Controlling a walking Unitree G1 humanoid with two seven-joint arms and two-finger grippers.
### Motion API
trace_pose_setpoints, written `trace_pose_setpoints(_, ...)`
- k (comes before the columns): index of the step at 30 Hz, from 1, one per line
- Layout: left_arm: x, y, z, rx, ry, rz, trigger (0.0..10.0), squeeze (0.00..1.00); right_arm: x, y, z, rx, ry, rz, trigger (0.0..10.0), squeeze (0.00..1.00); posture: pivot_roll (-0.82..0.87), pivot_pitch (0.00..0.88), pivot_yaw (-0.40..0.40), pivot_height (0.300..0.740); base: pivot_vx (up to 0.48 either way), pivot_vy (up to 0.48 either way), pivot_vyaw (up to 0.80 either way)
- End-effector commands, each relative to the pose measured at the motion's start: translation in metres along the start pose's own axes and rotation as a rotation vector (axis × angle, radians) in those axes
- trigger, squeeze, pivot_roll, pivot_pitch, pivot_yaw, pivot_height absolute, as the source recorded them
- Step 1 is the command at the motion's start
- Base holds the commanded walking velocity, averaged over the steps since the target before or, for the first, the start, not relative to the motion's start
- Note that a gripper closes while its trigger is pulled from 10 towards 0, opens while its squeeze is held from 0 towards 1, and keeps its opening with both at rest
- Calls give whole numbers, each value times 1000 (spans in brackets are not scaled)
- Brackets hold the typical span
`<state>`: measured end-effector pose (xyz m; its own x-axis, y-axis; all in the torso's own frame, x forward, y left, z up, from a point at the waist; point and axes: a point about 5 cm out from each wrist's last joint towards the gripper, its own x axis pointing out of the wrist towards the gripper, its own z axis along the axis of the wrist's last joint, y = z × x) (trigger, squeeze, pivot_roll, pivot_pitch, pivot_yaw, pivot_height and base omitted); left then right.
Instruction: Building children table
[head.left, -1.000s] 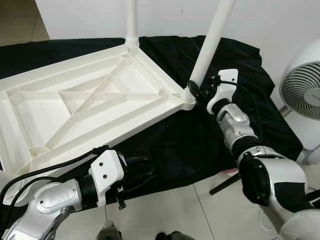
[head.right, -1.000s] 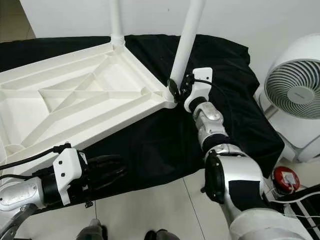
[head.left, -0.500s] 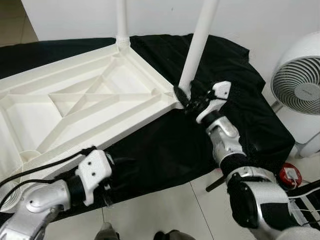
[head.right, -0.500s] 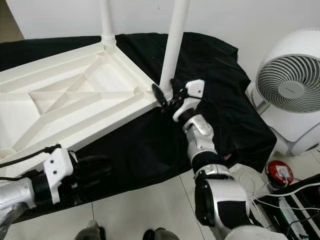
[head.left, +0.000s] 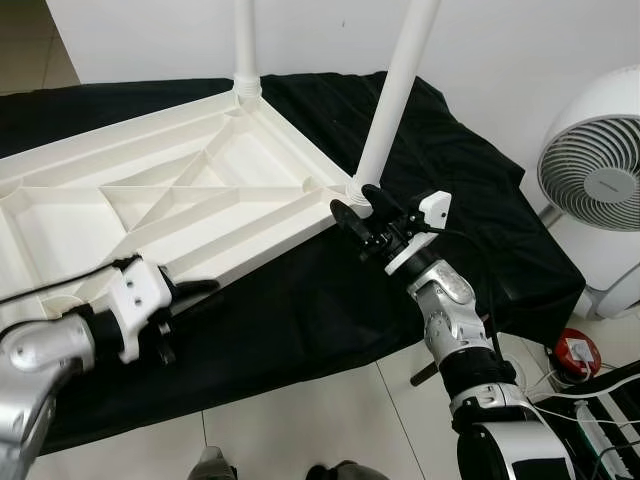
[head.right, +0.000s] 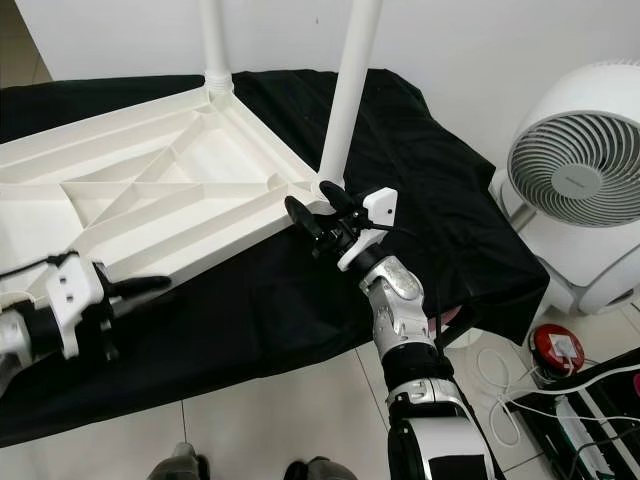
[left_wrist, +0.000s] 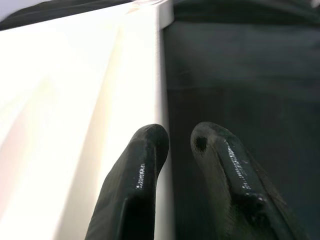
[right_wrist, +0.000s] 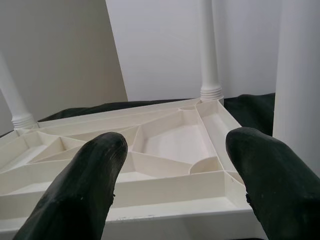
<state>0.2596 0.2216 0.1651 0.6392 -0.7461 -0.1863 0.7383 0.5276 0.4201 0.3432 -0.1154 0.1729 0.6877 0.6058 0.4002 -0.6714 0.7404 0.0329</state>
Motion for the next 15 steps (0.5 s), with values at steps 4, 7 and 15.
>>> trace_pose_setpoints(4,-1,8,-8,52,15,34,10000,0,-4,5,0,19,9,1,10000,0,186,86,-115,740,0,0,0)
trace_pose_setpoints(7,-1,7,-7,51,-6,24,10000,0,-7,7,1,25,16,4,10000,0,183,75,-111,740,0,0,0)
trace_pose_setpoints(15,-6,-19,15,2,-130,93,10000,0,-10,16,-3,38,41,12,10000,0,191,80,-102,740,0,0,0)
